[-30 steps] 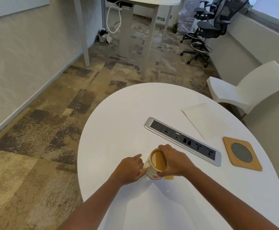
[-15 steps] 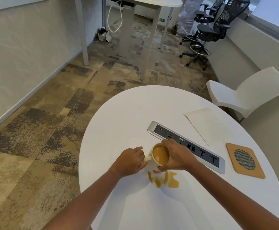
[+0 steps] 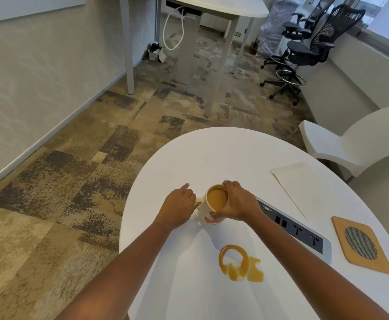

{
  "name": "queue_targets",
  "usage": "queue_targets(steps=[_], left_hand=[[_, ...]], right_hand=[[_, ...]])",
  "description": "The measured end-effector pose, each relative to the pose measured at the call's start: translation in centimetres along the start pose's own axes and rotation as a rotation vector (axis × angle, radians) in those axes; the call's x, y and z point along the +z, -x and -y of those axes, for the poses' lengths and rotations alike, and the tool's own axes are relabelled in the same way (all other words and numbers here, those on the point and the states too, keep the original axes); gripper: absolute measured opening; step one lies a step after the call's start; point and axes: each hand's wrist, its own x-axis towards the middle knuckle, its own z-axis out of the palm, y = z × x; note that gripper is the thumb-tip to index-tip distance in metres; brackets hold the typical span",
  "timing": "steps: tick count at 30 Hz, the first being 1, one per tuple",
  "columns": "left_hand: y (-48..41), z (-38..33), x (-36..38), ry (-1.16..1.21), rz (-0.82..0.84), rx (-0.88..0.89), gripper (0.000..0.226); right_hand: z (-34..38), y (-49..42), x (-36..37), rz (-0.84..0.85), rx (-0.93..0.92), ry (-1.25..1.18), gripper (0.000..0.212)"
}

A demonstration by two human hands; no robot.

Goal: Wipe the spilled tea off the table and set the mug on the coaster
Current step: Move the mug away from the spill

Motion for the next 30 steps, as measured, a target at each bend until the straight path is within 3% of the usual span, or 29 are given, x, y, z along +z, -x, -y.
queue_targets(steps=[18,30], left_hand=[[-1.0,0.8,1.9,-0.001,0.066,-0.055,0.027],[-0.1,0.7,2.3,0.143,-0.007,-0.139,0.030]], right_hand=[[0.1,-1.7,0.8,0.048,0.048,-0.017,0.090],[0.2,-1.6,1.9,0.046,0.056,-0.019,0.093]])
